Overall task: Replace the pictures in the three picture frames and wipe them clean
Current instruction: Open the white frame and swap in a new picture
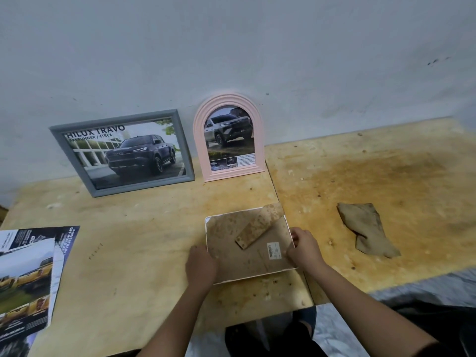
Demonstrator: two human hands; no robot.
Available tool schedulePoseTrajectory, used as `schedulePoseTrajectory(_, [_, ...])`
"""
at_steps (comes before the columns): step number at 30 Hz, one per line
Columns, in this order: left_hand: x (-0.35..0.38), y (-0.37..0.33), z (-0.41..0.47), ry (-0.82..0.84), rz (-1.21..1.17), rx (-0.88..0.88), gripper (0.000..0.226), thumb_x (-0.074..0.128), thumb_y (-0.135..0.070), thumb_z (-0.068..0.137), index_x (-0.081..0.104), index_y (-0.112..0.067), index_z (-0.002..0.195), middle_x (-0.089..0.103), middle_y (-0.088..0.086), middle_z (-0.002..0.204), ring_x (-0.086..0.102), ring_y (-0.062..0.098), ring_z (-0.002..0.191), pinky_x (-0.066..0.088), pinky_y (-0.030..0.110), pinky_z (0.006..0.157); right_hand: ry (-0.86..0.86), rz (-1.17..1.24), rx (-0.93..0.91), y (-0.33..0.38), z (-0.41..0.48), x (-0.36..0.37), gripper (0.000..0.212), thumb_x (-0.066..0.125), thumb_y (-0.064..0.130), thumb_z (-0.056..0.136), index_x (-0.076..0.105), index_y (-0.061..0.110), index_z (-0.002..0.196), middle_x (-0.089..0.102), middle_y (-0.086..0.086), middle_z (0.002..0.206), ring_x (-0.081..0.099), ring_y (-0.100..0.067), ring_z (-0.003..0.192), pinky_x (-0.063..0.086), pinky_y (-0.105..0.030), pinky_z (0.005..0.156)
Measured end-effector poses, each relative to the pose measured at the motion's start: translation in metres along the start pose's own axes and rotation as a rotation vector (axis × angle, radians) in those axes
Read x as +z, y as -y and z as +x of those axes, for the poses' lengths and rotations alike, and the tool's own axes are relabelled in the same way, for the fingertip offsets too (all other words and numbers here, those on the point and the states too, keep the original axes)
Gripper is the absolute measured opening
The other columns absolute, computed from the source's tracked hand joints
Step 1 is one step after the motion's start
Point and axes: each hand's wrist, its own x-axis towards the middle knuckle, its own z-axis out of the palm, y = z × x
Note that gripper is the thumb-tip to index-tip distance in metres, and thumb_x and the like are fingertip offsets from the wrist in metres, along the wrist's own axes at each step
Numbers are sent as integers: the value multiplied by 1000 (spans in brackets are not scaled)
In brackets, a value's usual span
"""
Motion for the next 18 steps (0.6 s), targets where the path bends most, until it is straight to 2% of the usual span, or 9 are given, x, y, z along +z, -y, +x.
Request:
schedulePoseTrajectory(5, [-4,-1,-6,-9,-16,-30,9,58,-14,77,60,-6,73,63,14,87,62,33,81,39,29,60,-56,50,-39,-4,-7,7,22,63,7,78,60,11,99,50,-2,91,47,-17,81,33,-20,55])
schedulePoseTrajectory(8, [-6,-4,-10,-56,-44,-11,8,57,-15,77,60,-9,79,62,12,91,61,31,79,41,30,61,-127,167,-68,-6,-14,9,15,64,8,76,58,12,89,61,-2,82,57,-20,77,38,-23,51])
schedulePoseTrajectory(10, [-11,-9,-13,-125,-106,25,9,58,-14,78,59,-10,86,56,8,93,58,30,78,40,30,63,-197,286,-64,-3,-22,6,19,65,3,75,55,13,88,62,1,79,58,-19,73,42,-27,50])
schedulePoseTrajectory(13, [-19,-25,-21,-272,-321,145,12,55,-3,83,50,-13,79,46,3,87,48,21,71,32,27,58,-373,466,-89,5,-30,0,23,62,8,75,50,19,91,55,3,79,53,-22,78,40,-30,53])
schedulePoseTrajectory(15, [-23,-35,-27,-351,-463,237,15,47,-2,91,48,-13,80,48,3,87,44,12,68,34,17,55,-476,512,-173,10,-32,-3,17,57,20,79,52,21,95,56,4,82,52,-24,83,38,-29,57])
schedulePoseTrajectory(17, [-23,-38,-30,-329,-667,247,13,46,-1,93,51,-12,90,53,4,92,49,13,77,38,8,62,-486,629,-224,13,-33,-5,20,61,10,84,58,20,101,61,2,94,58,-16,90,49,-30,65])
schedulePoseTrajectory(18, [-23,-40,-32,-263,-808,198,11,48,-4,93,53,-13,97,57,4,95,53,15,83,43,11,67,-457,725,-215,17,-36,-8,28,62,0,84,59,19,105,61,2,101,59,-6,93,52,-25,69])
